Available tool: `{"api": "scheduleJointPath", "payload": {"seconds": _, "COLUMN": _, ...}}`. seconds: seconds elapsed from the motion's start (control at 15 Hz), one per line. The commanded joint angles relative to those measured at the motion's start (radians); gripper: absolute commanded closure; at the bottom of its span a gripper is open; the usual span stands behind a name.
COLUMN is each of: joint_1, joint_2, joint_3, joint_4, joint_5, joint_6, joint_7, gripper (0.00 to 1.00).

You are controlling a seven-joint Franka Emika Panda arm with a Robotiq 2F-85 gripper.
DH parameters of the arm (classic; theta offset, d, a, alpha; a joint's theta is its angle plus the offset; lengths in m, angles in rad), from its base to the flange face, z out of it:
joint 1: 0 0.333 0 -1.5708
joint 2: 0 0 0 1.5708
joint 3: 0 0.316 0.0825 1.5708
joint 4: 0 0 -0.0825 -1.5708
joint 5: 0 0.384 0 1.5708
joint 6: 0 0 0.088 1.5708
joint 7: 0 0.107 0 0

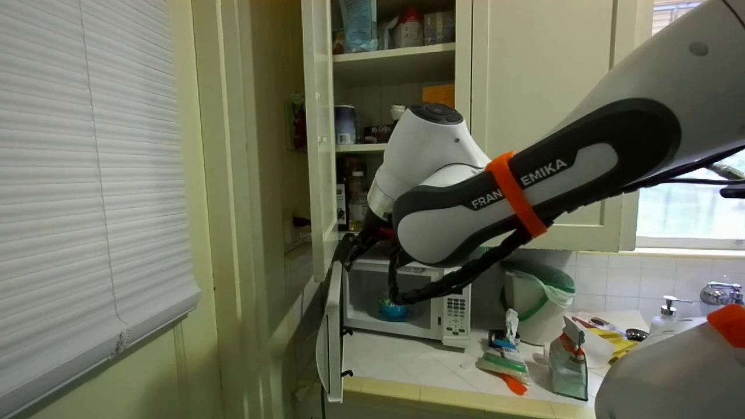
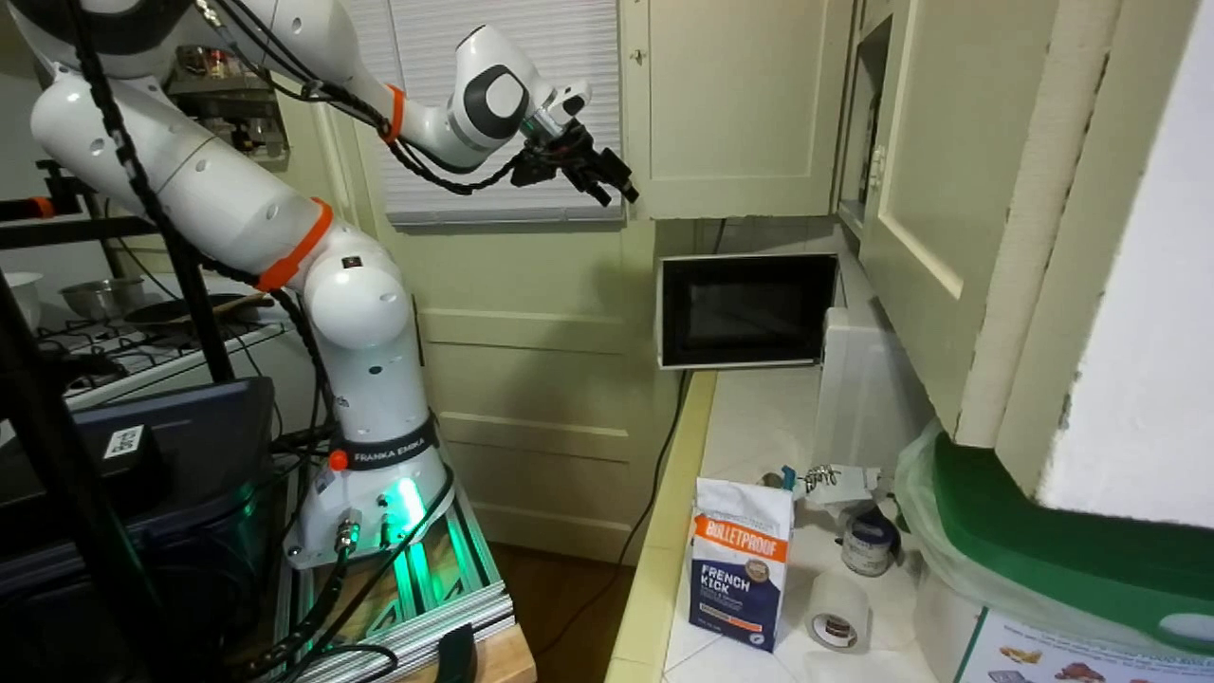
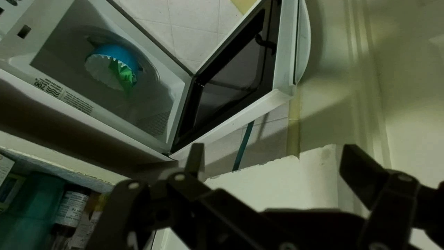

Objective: Close the cabinet door.

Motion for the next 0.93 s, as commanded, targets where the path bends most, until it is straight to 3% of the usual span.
{"api": "scheduleJointPath", "payload": {"seconds": 0.0, "joint_1": -0.005, "joint_2": 0.039, "joint_3": -0.001, "joint_4": -0.001, "joint_5": -0.013, "joint_6": 0.063, "joint_7": -0.014, "gripper": 0.0}}
{"api": "scheduleJointPath", "payload": {"seconds": 0.47, "joint_1": -0.026, "joint_2": 0.118, "joint_3": 0.013, "joint_4": 0.019, "joint_5": -0.016, "joint_6": 0.174, "joint_7": -0.028, "gripper": 0.0}}
{"api": "scheduleJointPath", "payload": {"seconds": 0.87, "joint_1": -0.047, "joint_2": 0.207, "joint_3": 0.036, "joint_4": 0.082, "joint_5": -0.026, "joint_6": 0.181, "joint_7": -0.035, "gripper": 0.0}}
